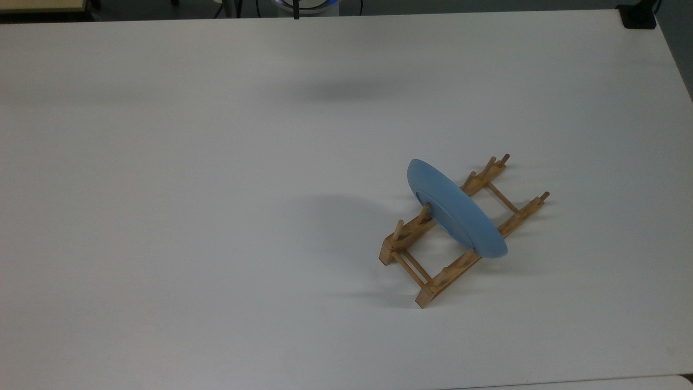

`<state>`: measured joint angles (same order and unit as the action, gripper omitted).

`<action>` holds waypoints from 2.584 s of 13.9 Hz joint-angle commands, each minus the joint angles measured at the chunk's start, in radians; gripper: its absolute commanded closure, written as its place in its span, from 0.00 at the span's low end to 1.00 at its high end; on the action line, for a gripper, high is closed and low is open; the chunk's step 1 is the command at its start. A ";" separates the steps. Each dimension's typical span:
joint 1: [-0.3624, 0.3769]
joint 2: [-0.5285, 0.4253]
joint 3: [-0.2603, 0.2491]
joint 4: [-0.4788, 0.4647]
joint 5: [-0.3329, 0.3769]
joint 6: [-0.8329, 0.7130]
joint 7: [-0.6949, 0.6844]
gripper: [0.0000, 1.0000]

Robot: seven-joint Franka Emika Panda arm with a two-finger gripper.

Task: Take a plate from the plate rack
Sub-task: 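Move the gripper down toward the blue plate in the wooden rack, then lower the open gripper onto the plate rim and close it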

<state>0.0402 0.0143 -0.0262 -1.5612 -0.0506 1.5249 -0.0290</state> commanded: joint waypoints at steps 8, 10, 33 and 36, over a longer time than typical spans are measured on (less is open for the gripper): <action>0.032 -0.011 0.005 -0.023 0.005 0.030 -0.008 0.00; 0.088 -0.013 0.005 0.013 0.005 0.066 0.004 0.00; 0.426 0.343 0.005 0.035 -0.542 0.597 0.698 0.51; 0.425 0.343 0.005 0.035 -0.543 0.600 0.695 0.68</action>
<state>0.4582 0.3569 -0.0153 -1.5283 -0.5727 2.1059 0.6458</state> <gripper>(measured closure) 0.590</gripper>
